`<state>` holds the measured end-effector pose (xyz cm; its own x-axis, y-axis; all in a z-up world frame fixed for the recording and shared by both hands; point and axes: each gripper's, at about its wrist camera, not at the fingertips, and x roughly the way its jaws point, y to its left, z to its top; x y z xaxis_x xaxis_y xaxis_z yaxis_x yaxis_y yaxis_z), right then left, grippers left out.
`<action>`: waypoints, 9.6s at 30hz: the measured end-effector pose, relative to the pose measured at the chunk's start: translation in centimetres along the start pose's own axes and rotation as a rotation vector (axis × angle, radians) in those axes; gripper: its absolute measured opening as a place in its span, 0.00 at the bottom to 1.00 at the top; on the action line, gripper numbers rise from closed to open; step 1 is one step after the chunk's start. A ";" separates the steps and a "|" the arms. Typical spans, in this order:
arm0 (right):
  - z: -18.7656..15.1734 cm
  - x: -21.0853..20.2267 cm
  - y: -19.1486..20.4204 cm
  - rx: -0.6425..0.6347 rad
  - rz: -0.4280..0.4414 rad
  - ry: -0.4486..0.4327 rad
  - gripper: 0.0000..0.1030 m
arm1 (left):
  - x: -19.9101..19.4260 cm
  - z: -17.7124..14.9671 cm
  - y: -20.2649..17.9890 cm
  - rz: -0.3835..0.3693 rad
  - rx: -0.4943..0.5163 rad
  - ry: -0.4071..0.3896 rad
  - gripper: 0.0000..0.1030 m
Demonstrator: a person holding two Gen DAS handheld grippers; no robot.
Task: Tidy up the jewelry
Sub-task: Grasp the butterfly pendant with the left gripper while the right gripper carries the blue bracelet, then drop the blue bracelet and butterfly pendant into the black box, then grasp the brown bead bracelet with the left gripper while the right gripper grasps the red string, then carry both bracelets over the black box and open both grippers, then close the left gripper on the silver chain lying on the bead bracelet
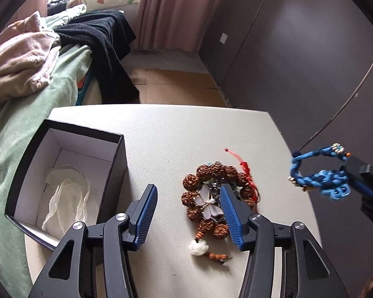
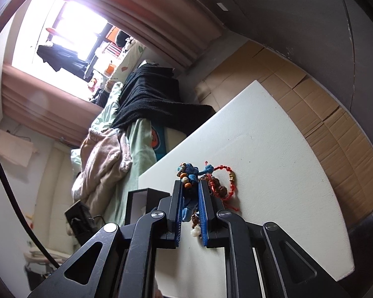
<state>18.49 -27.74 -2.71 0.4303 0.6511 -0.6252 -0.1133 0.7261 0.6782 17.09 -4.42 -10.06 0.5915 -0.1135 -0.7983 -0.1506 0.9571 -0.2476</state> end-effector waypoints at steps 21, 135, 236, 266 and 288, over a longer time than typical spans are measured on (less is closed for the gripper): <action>0.6 0.7 -1.0 0.028 -0.022 0.019 0.13 | 1.7 -0.8 -2.0 0.068 0.113 0.033 0.25; -0.7 3.5 -1.4 0.004 -0.216 0.070 0.68 | -0.2 -0.4 -0.8 -0.002 0.069 0.024 0.36; -4.3 7.7 9.2 -0.264 0.051 0.027 0.04 | -10.2 2.0 14.9 -0.069 -0.365 -0.214 0.59; -4.9 5.3 7.7 -0.218 -0.041 0.024 0.66 | -12.2 -0.2 12.0 -0.030 -0.305 -0.202 0.76; -0.9 -0.1 -0.5 0.010 -0.143 0.022 0.66 | -7.0 1.8 -2.5 -0.040 0.039 -0.043 0.49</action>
<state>17.74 -27.94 -3.32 0.4219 0.5459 -0.7239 -0.0432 0.8096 0.5854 14.73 -5.58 -2.89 0.6300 -0.1408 -0.7637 -0.0957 0.9618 -0.2563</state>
